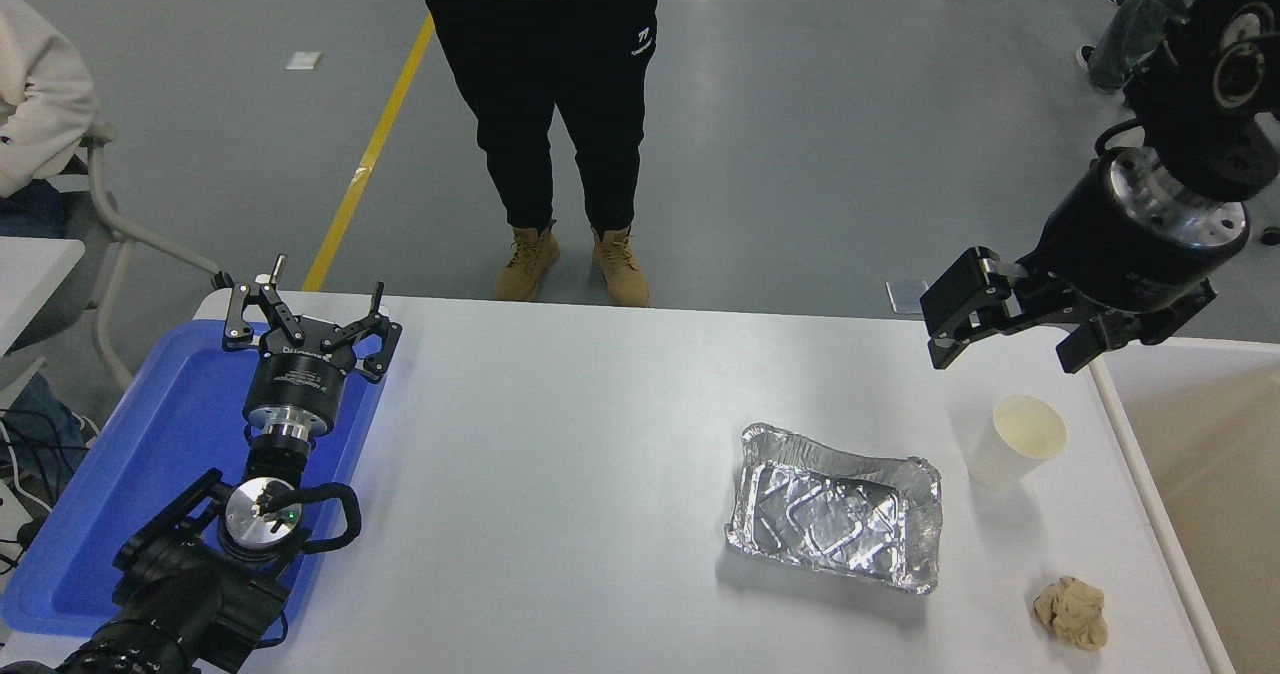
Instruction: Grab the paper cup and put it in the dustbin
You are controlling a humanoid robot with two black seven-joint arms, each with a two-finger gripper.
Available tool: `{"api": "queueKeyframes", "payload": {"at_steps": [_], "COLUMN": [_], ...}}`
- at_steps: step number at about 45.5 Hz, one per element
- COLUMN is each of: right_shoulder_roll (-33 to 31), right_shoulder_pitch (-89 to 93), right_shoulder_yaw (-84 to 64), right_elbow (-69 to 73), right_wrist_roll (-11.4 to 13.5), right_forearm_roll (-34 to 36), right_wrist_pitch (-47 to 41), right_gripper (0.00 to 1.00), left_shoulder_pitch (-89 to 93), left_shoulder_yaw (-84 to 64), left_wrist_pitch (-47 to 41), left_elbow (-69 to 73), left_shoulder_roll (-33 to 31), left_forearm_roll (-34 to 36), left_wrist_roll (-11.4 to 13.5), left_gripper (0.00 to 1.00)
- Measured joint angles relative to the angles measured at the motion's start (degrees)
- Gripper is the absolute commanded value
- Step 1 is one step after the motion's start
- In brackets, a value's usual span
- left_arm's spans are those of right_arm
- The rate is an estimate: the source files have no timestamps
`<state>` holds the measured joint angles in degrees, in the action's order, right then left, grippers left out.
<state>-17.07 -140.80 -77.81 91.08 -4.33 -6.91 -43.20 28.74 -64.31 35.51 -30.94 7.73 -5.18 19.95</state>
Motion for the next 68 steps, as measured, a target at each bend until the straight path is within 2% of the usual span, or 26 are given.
{"api": "queueKeyframes", "payload": {"at_steps": [17, 35, 49, 68], "right_shoulder_roll": [-5.0, -10.5, -12.0, -12.2], "right_shoulder_pitch": [9.7, 27.4, 42.1, 55.1], "right_shoulder_yaw": [1.0, 6.1, 10.9, 17.0], "right_elbow": [-4.5, -18.1, -30.2, -39.7], "right_wrist_roll": [-0.1, -0.2, -0.3, -0.3], "right_forearm_roll": [-12.3, -26.8, -32.6, -34.7], "right_wrist_pitch": [6.6, 16.2, 20.3, 22.7], "right_gripper": [1.00, 1.00, 1.00, 0.98], "left_shoulder_pitch": [0.0, 0.0, 0.0, 0.0], "left_shoulder_yaw": [0.0, 0.0, 0.0, 0.0], "left_wrist_pitch": [0.0, 0.0, 0.0, 0.0], "left_elbow": [0.0, 0.0, 0.0, 0.0], "left_shoulder_roll": [0.0, 0.0, 0.0, 0.0], "left_forearm_roll": [0.0, 0.0, 0.0, 0.0], "left_wrist_roll": [0.0, 0.0, 0.0, 0.0], "left_gripper": [1.00, 1.00, 1.00, 1.00]}}
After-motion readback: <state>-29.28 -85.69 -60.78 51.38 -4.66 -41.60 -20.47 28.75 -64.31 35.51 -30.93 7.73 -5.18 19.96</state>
